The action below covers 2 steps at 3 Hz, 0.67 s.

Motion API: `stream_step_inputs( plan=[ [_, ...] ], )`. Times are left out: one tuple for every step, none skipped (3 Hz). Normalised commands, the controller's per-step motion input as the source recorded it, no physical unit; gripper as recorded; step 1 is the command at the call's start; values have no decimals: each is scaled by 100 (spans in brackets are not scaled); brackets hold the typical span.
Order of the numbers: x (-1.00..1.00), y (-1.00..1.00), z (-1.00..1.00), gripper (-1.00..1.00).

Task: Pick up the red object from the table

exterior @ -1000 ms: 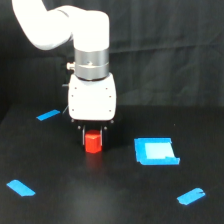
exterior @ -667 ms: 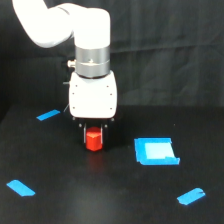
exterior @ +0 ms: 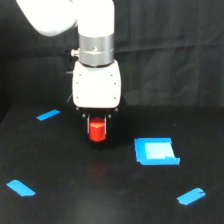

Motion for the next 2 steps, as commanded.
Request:
stream_step_inputs(
  plan=[
    [0,-1,99,-99],
    [-10,9,98,-94]
  ],
)
